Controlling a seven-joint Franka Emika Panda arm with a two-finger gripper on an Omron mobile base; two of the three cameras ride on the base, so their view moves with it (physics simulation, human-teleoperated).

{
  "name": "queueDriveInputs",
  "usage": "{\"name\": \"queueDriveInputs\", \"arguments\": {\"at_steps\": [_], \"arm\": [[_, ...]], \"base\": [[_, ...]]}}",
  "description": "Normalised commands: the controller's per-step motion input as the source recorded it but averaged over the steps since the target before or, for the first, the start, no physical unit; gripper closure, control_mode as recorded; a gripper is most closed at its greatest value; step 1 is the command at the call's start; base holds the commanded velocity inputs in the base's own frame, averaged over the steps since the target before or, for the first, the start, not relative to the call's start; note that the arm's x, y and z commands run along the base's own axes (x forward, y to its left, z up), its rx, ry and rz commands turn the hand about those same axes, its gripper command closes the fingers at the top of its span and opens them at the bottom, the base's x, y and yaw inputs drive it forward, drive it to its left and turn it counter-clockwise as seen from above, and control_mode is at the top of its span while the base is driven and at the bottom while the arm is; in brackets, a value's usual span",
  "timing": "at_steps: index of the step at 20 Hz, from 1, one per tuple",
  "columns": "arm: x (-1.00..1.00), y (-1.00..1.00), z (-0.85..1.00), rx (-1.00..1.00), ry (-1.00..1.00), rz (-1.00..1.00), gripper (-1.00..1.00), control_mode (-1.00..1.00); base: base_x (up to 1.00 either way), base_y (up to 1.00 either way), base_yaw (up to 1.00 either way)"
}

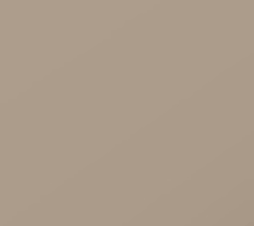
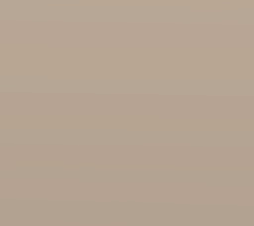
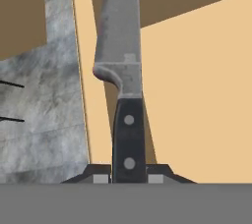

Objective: Pick up the metallic utensils from the counter and place them in the open drawer. Make sure not to pick up any wooden utensils.

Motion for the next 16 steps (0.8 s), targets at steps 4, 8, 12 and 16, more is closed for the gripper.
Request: {"name": "queueDriveInputs", "arguments": {"at_steps": [4, 8, 12, 16], "arm": [[-0.26, -0.10, 0.96, 0.02, -0.05, 0.00, 1.00, -1.00], [-0.31, -0.38, 1.00, 0.02, 0.00, 0.00, 1.00, -1.00], [-0.52, -0.59, 0.40, -0.01, 0.08, 0.00, 1.00, -1.00], [0.00, -0.49, 0.14, -0.22, 0.12, 0.00, 1.00, -1.00]], "base": [[0.00, 0.00, 0.00], [0.00, 0.00, 0.00], [0.00, 0.00, 0.00], [0.00, 0.00, 0.00]]}}
